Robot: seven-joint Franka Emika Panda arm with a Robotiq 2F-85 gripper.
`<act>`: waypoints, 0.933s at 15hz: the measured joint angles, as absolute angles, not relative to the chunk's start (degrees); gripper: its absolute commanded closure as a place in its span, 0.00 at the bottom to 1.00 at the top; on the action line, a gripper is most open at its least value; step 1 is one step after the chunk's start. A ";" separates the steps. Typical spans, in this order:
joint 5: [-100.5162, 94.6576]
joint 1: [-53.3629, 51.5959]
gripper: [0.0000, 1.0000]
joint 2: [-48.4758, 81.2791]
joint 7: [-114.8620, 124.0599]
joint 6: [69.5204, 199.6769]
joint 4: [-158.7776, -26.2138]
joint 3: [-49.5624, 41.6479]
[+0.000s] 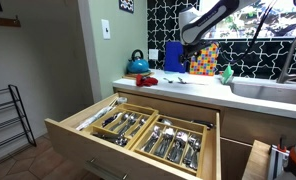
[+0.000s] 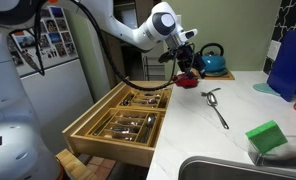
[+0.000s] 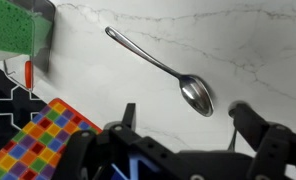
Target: Put the big silver spoon in the drawer
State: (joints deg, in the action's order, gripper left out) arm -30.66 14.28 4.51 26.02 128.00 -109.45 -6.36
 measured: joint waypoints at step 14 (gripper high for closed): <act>-30.50 11.16 0.00 12.36 29.53 129.98 -103.95 -10.56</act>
State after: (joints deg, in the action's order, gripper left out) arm -30.50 11.16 12.36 29.53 129.98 -103.95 -10.56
